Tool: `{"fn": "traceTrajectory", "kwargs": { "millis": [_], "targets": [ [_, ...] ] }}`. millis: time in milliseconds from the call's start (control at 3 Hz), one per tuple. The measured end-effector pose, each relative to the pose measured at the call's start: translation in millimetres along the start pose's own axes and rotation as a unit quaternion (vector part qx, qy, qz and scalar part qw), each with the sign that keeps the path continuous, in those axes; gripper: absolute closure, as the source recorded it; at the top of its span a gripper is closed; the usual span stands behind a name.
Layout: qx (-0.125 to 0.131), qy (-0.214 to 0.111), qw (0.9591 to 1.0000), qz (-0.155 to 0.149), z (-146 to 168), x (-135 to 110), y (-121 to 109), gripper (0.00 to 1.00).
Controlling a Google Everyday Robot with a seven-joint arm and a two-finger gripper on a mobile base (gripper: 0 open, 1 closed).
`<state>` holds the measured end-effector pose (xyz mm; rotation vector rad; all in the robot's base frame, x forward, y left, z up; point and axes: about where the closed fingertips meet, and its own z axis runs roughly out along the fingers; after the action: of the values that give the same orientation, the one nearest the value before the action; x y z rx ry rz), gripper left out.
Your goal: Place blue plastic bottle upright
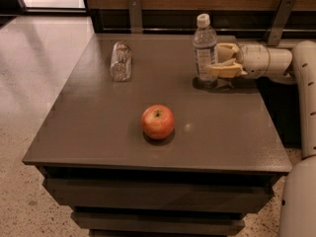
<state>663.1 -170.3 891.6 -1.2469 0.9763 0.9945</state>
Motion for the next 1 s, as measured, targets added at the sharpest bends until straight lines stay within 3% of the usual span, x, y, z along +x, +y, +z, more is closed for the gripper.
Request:
{"fn": "traceTrajectory", "kwargs": {
  "millis": [667, 1000],
  "targets": [
    [0.006, -0.015, 0.9999, 0.000, -3.8, 2.6, 2.8, 1.00],
    [0.013, -0.020, 0.9997, 0.002, -5.6, 3.6, 3.4, 0.82]
  ]
}}
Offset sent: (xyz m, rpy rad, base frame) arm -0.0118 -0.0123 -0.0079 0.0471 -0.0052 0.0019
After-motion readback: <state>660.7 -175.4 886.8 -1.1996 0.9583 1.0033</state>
